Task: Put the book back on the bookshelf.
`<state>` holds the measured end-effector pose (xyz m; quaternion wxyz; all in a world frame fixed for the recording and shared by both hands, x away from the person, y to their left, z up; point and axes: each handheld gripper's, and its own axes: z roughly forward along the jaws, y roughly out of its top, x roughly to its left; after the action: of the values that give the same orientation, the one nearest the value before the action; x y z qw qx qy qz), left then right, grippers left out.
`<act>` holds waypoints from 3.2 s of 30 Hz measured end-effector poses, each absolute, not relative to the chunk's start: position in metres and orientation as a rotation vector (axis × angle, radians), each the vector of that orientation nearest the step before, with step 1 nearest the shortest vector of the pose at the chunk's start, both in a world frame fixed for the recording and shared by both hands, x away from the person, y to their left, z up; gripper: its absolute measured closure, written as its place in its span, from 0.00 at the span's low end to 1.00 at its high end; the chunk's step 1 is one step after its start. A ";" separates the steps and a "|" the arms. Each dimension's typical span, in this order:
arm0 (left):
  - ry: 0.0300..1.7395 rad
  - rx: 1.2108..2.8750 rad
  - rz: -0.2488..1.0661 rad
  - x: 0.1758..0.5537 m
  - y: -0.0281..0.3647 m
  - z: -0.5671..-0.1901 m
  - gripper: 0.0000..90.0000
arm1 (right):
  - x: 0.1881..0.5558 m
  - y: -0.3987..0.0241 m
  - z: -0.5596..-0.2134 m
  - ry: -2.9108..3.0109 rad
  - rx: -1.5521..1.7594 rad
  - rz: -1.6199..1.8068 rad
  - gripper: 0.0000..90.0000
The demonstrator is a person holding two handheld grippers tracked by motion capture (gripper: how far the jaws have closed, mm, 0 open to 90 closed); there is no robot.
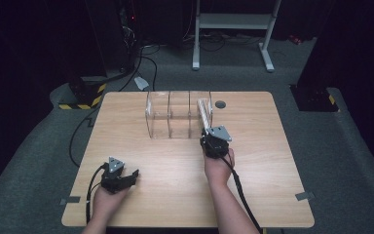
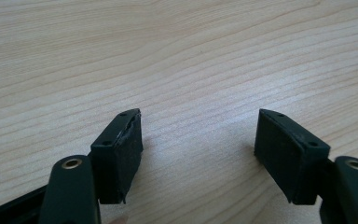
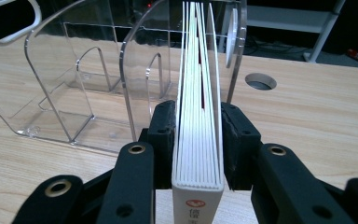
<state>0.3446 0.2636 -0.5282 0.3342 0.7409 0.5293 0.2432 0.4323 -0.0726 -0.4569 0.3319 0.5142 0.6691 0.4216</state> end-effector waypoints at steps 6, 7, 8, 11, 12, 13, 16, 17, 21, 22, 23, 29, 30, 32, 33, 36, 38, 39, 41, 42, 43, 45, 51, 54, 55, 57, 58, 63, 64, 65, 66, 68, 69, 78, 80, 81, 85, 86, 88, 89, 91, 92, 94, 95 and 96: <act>1.382 1.933 0.635 0.345 0.264 -0.528 0.36 | 0.433 -0.074 -0.459 1.743 1.367 1.097 0.77; 1.382 1.934 0.635 0.345 0.264 -0.528 0.36 | 0.432 -0.073 -0.459 1.742 1.375 1.099 0.77; 1.382 1.933 0.635 0.345 0.264 -0.528 0.36 | 0.432 -0.073 -0.459 1.743 1.373 1.093 0.77; 1.382 1.934 0.635 0.345 0.264 -0.528 0.36 | 0.433 -0.072 -0.460 1.749 1.376 1.098 0.79; 1.382 1.935 0.633 0.345 0.264 -0.528 0.36 | 0.433 -0.072 -0.460 1.752 1.374 1.098 0.82; 1.381 1.933 0.635 0.345 0.263 -0.528 0.36 | 0.432 -0.072 -0.460 1.750 1.367 1.087 0.83; 1.382 1.933 0.635 0.345 0.263 -0.528 0.36 | 0.433 -0.073 -0.460 1.749 1.356 1.086 0.84; 1.382 1.933 0.635 0.345 0.263 -0.528 0.36 | 0.434 -0.073 -0.460 1.742 1.362 1.093 0.84; 1.382 1.933 0.635 0.345 0.264 -0.528 0.36 | 0.435 -0.071 -0.458 1.719 1.354 1.082 0.84; 1.382 1.933 0.635 0.345 0.264 -0.528 0.36 | 0.436 -0.070 -0.456 1.705 1.345 1.078 0.84; 1.382 1.933 0.635 0.345 0.264 -0.528 0.36 | 0.437 -0.070 -0.455 1.696 1.345 1.089 0.84; 1.375 1.936 0.631 0.344 0.263 -0.528 0.38 | 0.444 -0.063 -0.450 1.674 1.337 1.065 0.84; 1.375 1.936 0.631 0.344 0.263 -0.528 0.38 | 0.447 -0.063 -0.450 1.668 1.343 1.067 0.84; 1.375 1.937 0.631 0.344 0.263 -0.528 0.38 | 0.451 -0.061 -0.451 1.664 1.356 1.060 0.84; 1.375 1.937 0.631 0.344 0.263 -0.528 0.38 | 0.454 -0.060 -0.452 1.667 1.358 1.052 0.84; 1.375 1.937 0.631 0.344 0.263 -0.528 0.38 | 0.458 -0.058 -0.453 1.667 1.363 1.051 0.84; 1.375 1.936 0.631 0.344 0.263 -0.528 0.38 | 0.459 -0.057 -0.453 1.659 1.364 1.042 0.84; 1.375 1.936 0.630 0.344 0.263 -0.528 0.38 | 0.460 -0.057 -0.453 1.654 1.370 1.039 0.84; 1.376 1.936 0.630 0.344 0.263 -0.528 0.38 | 0.461 -0.057 -0.453 1.648 1.370 1.033 0.84; 1.375 1.936 0.630 0.344 0.263 -0.528 0.38 | 0.461 -0.058 -0.453 1.645 1.374 1.032 0.84; 1.376 1.936 0.630 0.344 0.263 -0.528 0.38 | 0.462 -0.058 -0.453 1.642 1.380 1.030 0.84; 1.375 1.935 0.632 0.344 0.263 -0.528 0.38 | 0.463 -0.060 -0.454 1.641 1.384 1.032 0.84; 1.376 1.936 0.630 0.344 0.263 -0.528 0.38 | 0.463 -0.061 -0.458 1.656 1.413 1.055 0.82; 1.376 1.935 0.631 0.344 0.263 -0.528 0.38 | 0.463 -0.063 -0.458 1.664 1.426 1.074 0.78; 1.375 1.936 0.630 0.344 0.264 -0.528 0.37 | 0.462 -0.063 -0.457 1.666 1.428 1.075 0.77; 1.376 1.935 0.631 0.344 0.263 -0.528 0.38 | 0.462 -0.065 -0.457 1.678 1.434 1.085 0.73; 1.376 1.936 0.630 0.344 0.263 -0.528 0.38 | 0.461 -0.065 -0.457 1.683 1.436 1.097 0.72; 1.376 1.936 0.630 0.344 0.263 -0.528 0.38 | 0.456 -0.069 -0.460 1.690 1.460 1.133 0.68; 1.375 1.935 0.631 0.344 0.263 -0.528 0.38 | 0.454 -0.070 -0.461 1.694 1.463 1.139 0.67; 1.375 1.937 0.630 0.344 0.264 -0.528 0.37 | 0.453 -0.071 -0.462 1.700 1.462 1.142 0.67; 1.375 1.935 0.631 0.345 0.263 -0.528 0.38 | 0.449 -0.073 -0.464 1.712 1.461 1.147 0.66; 1.375 1.936 0.630 0.344 0.263 -0.528 0.38 | 0.445 -0.075 -0.466 1.719 1.451 1.148 0.66; 1.375 1.936 0.630 0.344 0.263 -0.528 0.38 | 0.443 -0.077 -0.467 1.723 1.456 1.158 0.66; 1.375 1.936 0.630 0.344 0.263 -0.528 0.37 | 0.433 -0.082 -0.470 1.740 1.437 1.179 0.74; 1.375 1.936 0.630 0.344 0.263 -0.528 0.38 | 0.433 -0.082 -0.470 1.737 1.438 1.179 0.77; 1.375 1.936 0.630 0.344 0.263 -0.528 0.38 | 0.433 -0.084 -0.471 1.738 1.454 1.191 0.78; 1.375 1.936 0.630 0.344 0.263 -0.528 0.38 | 0.432 -0.084 -0.471 1.712 1.472 1.179 0.80; 1.375 1.936 0.630 0.344 0.263 -0.528 0.38 | 0.432 -0.084 -0.471 1.712 1.472 1.179 0.80; 1.375 1.936 0.630 0.344 0.263 -0.528 0.38 | 0.432 -0.084 -0.471 1.694 1.489 1.179 0.80; 1.375 1.937 0.630 0.344 0.264 -0.528 0.37 | 0.432 -0.083 -0.471 1.692 1.486 1.174 0.80; 1.376 1.936 0.630 0.344 0.263 -0.528 0.38 | 0.432 -0.081 -0.472 1.680 1.489 1.175 0.80; 1.375 1.935 0.631 0.345 0.263 -0.528 0.37 | 0.431 -0.080 -0.472 1.674 1.496 1.176 0.80; 1.375 1.936 0.630 0.345 0.264 -0.528 0.38 | 0.432 -0.079 -0.472 1.673 1.500 1.179 0.79; 1.375 1.936 0.630 0.344 0.263 -0.528 0.38 | 0.432 -0.078 -0.472 1.670 1.503 1.180 0.79; 1.375 1.936 0.630 0.344 0.263 -0.528 0.38 | 0.432 -0.078 -0.472 1.670 1.503 1.180 0.79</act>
<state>0.3445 0.2635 -0.5280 0.3356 0.7423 0.5272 0.2415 0.4319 -0.0777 -0.4723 0.2971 0.5656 0.6283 0.4439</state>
